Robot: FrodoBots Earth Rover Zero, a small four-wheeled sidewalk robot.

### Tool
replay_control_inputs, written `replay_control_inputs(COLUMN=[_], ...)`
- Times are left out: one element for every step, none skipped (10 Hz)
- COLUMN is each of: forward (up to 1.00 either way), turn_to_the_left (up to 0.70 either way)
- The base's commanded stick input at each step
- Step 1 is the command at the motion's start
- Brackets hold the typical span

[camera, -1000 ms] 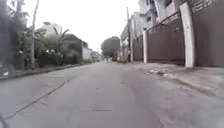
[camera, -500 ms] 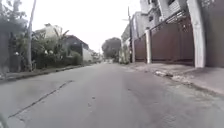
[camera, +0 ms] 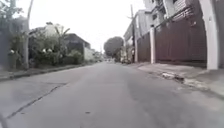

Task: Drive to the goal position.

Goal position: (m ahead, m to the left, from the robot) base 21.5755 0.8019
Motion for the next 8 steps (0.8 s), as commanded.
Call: replay_control_inputs(forward=[1.0, 1.0, 1.0, 1.0, 1.0, 1.0, 1.0, 1.0], turn_to_the_left=[-0.4, -0.4, -0.39, -0.28, -0.16, -0.04, 0.0, 0.0])
